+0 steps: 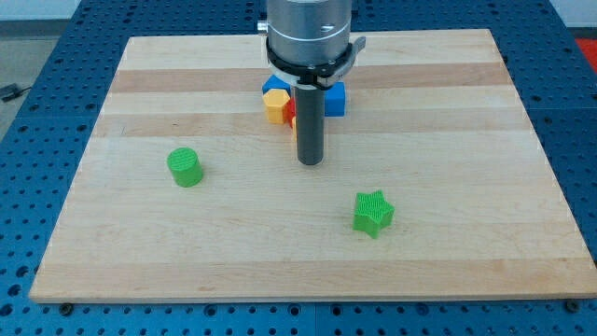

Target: Place arm below blue cube

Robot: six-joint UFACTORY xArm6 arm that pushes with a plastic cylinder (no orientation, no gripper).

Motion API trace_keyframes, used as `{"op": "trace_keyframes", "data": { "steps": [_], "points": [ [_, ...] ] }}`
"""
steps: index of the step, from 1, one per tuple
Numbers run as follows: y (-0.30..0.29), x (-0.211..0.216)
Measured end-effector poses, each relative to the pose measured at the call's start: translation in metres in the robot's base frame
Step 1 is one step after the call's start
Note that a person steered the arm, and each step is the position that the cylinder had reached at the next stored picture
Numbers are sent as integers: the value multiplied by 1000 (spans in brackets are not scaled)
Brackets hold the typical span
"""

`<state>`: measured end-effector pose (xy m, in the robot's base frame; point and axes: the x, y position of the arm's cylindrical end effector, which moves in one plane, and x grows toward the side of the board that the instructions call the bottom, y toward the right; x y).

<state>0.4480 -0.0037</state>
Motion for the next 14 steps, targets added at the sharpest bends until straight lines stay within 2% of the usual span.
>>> {"op": "trace_keyframes", "data": {
  "steps": [2, 3, 4, 7, 9, 11, 14],
  "points": [
    [6, 8],
    [59, 7],
    [82, -18],
    [75, -73],
    [60, -75],
    [69, -77],
    [67, -55]
  ]
}}
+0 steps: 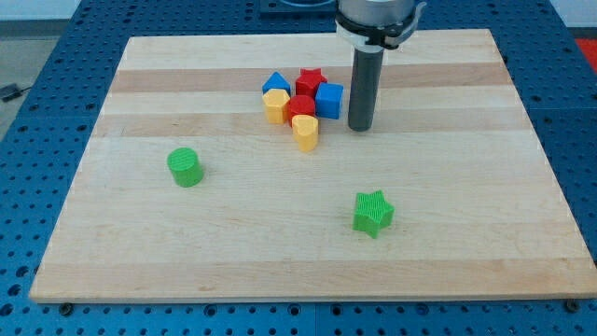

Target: Place arm below blue cube

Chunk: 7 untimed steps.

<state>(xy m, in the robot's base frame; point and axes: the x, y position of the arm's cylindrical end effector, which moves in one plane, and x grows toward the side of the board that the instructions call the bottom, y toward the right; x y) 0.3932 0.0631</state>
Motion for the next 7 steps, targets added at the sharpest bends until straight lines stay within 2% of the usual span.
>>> {"op": "trace_keyframes", "data": {
  "steps": [5, 7],
  "points": [
    [-33, -1],
    [-36, -14]
  ]
}}
